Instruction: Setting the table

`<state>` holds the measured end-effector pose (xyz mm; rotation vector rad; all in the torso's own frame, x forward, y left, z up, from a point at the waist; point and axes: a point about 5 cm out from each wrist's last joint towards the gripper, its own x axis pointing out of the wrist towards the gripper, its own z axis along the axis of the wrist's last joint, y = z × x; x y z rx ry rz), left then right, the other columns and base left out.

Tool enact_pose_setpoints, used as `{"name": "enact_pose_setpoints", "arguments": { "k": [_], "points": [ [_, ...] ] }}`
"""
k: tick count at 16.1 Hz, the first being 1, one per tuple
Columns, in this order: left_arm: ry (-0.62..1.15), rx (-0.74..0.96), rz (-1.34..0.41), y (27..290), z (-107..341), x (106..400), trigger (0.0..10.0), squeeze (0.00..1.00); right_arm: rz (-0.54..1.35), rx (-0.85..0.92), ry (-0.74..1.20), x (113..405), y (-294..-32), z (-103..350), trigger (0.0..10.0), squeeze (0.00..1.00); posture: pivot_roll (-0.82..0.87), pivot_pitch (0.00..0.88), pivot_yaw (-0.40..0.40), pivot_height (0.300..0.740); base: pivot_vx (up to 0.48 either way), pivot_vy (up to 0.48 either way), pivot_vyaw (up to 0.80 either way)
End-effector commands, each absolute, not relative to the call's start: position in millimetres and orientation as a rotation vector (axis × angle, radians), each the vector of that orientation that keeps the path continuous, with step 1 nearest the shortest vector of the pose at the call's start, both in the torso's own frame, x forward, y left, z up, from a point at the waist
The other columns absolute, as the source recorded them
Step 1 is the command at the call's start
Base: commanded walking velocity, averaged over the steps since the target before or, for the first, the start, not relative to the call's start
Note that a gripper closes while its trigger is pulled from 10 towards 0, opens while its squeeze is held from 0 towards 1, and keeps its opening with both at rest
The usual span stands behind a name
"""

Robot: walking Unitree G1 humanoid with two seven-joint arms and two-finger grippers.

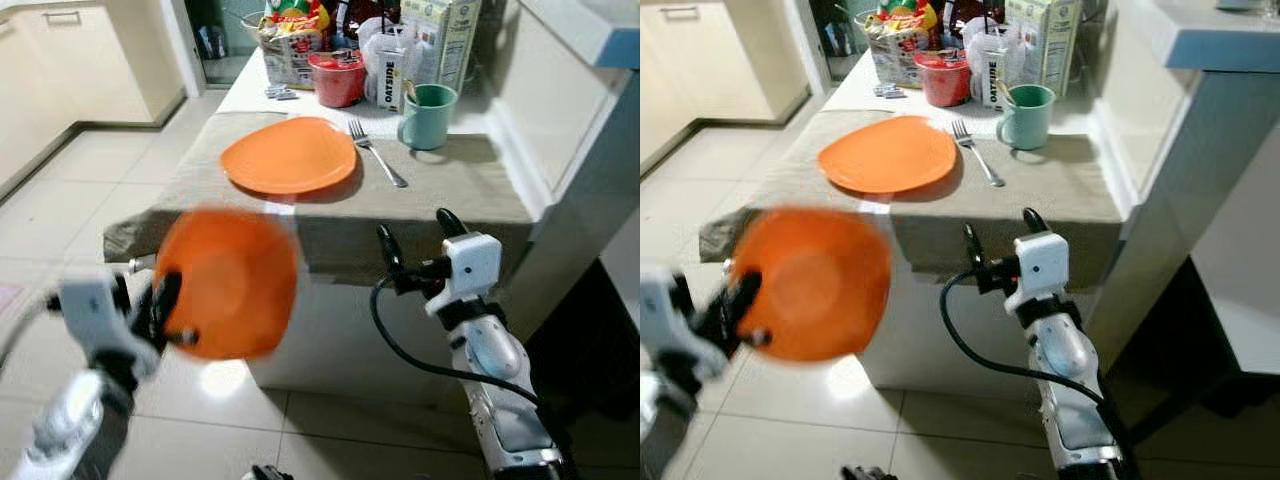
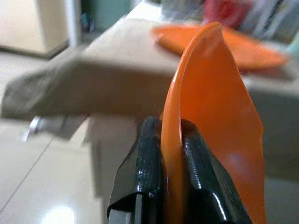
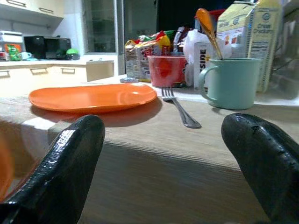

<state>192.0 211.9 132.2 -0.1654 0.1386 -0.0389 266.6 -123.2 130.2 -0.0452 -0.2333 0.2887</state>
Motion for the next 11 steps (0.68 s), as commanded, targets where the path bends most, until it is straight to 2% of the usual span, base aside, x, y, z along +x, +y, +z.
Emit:
{"name": "enact_pose_setpoints", "arguments": {
  "k": [1, 4, 9, 11],
  "points": [
    [0.075, -0.125, -0.03, 210.5, 138.2, 192.9, 0.0, 0.0, 0.303, -0.047, -0.235, 264.9, -120.6, 126.5, 10.0, 0.0, -0.07, 0.0, 0.087, 0.719, 0.0, 0.0, 0.0],
    [0.036, -0.045, -0.002, 207.6, 128.6, 196.4, 0.0, 0.0, 0.354, -0.007, -0.256, 261.2, -116.0, 117.7, 10.0, 0.0, -0.08, 0.0, 0.087, 0.719, 0.0, 0.0, 0.0],
    [-0.01, -0.06, 0.065, 212.9, 112.8, 218.5, 0.0, 0.0, 0.29, 0.023, -0.119, 266.8, -130.3, 79.1, 10.0, 0.0, -0.09, 0.0, 0.088, 0.719, 0.0, 0.0, 0.0],
    [0.019, -0.045, 0.038, 210.9, 107.7, 209.5, 0.0, 0.0, 0.303, 0.003, -0.133, 257.4, -131.7, 83.1, 10.0, 0.0, -0.11, 0.0, 0.096, 0.719, 0.0, 0.0, 0.0]
  ]
}}
